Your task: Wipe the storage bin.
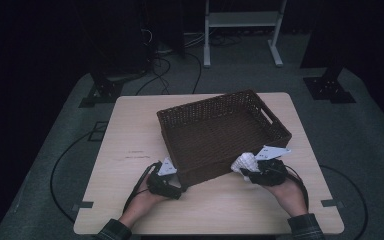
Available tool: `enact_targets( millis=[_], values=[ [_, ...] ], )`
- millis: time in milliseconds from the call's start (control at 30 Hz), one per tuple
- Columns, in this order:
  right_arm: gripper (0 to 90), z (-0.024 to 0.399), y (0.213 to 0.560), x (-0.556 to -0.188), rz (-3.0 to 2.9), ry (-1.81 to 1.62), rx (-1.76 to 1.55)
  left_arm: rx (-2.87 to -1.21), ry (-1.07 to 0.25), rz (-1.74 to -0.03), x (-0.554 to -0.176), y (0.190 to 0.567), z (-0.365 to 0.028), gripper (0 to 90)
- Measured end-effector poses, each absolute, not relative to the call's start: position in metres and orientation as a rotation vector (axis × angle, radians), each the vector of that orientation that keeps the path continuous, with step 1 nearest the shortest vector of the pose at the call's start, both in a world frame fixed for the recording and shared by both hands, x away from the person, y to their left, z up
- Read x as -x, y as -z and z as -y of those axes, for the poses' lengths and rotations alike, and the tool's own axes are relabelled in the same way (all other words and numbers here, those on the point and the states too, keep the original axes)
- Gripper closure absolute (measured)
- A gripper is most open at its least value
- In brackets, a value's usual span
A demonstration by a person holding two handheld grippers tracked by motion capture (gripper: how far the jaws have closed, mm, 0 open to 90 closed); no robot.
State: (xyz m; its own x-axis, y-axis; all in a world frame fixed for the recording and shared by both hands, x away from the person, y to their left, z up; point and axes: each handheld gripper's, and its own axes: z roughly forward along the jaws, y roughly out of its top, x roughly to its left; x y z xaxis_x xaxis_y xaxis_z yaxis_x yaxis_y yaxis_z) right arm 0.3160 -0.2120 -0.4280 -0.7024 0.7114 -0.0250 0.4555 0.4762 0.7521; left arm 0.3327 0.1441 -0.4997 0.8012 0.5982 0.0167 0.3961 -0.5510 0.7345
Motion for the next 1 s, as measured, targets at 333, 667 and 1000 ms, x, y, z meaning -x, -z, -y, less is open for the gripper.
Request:
enact_targets(
  millis=[333,667,1000],
  values=[
    [56.3,0.207,0.414,-0.312,-2.367,-1.101,-0.946,-2.228,-0.342,-0.727,-0.333,0.5,-0.144,12.8],
    [56.4,0.204,0.422,-0.315,-2.391,-1.097,-0.948,-2.224,-0.342,-0.73,-0.333,0.5,-0.144,12.8],
    [56.3,0.197,0.444,-0.322,-2.465,-1.044,-0.968,-2.225,-0.342,-0.73,-0.333,0.5,-0.144,12.8]
  ],
)
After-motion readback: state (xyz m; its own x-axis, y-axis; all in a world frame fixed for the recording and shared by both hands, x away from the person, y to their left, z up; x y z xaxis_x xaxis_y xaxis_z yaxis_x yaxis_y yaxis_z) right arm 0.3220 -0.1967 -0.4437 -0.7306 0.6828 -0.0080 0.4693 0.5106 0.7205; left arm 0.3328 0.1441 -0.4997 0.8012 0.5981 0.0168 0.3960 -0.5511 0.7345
